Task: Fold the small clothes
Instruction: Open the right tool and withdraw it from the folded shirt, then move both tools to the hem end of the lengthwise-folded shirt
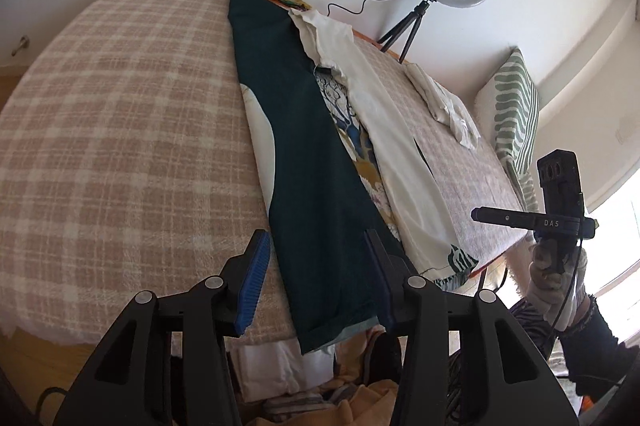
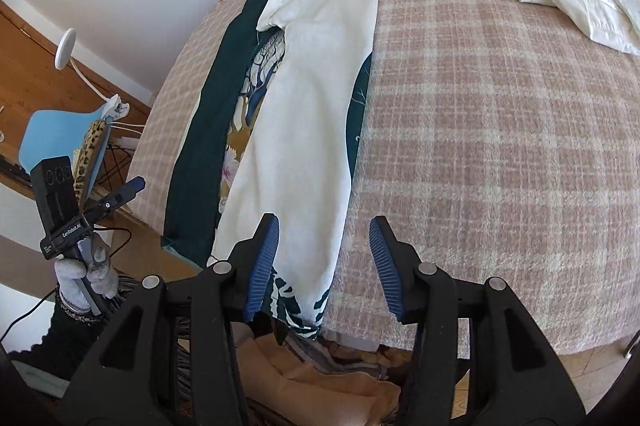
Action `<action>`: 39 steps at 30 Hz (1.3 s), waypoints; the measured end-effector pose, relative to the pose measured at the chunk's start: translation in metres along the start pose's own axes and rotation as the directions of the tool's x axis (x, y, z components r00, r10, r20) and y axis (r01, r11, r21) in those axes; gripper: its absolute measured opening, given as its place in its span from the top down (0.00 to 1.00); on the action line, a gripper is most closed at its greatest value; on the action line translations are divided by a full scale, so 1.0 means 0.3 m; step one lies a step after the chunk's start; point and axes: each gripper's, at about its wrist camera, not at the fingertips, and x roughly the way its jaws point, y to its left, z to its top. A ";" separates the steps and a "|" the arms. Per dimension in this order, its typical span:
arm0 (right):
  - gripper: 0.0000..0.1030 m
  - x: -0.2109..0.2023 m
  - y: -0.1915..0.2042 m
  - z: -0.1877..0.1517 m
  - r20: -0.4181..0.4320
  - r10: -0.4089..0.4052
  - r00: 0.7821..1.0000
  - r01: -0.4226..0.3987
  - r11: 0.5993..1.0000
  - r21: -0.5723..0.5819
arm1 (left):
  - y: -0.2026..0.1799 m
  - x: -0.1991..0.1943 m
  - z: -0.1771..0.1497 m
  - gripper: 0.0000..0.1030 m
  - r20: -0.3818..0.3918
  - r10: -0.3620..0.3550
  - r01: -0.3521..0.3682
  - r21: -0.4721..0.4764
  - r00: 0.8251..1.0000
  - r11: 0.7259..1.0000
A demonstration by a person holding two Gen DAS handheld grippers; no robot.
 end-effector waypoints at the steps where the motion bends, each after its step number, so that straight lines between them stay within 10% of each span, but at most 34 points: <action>1: 0.51 0.009 -0.001 -0.027 0.002 -0.012 1.000 0.012 1.000 -0.002 | -0.003 0.003 -0.025 0.56 -0.008 -0.008 0.008 -0.015 1.000 1.000; 14: 0.55 0.075 0.156 -0.275 -0.098 -0.018 0.995 -0.005 0.974 -0.227 | -0.066 0.042 -0.103 0.56 -0.053 0.024 -0.021 0.058 0.998 0.998; 23: 0.56 0.036 0.166 -0.237 0.050 -0.099 0.994 0.111 0.917 -0.383 | -0.053 0.047 -0.094 0.56 -0.049 0.025 -0.021 0.071 0.999 0.997; 26: 0.95 0.092 0.195 -0.250 0.010 -0.167 0.986 0.152 0.874 -0.461 | -0.058 0.058 -0.101 0.56 -0.055 0.036 -0.031 0.080 0.998 0.996; 31: 0.95 0.033 0.267 -0.277 0.085 -0.231 0.969 0.243 0.854 -0.460 | -0.051 0.060 -0.100 0.56 -0.053 0.037 -0.033 0.073 0.998 0.997; 34: 0.95 -0.014 0.337 -0.281 0.201 -0.384 0.901 0.433 0.777 -0.457 | -0.045 0.059 -0.100 0.56 -0.057 0.025 -0.021 0.063 0.998 0.998; 39: 0.81 0.011 0.337 -0.357 0.022 -0.327 0.945 0.290 0.803 -0.520 | -0.037 0.023 -0.104 0.56 -0.035 0.015 -0.013 0.052 0.999 0.999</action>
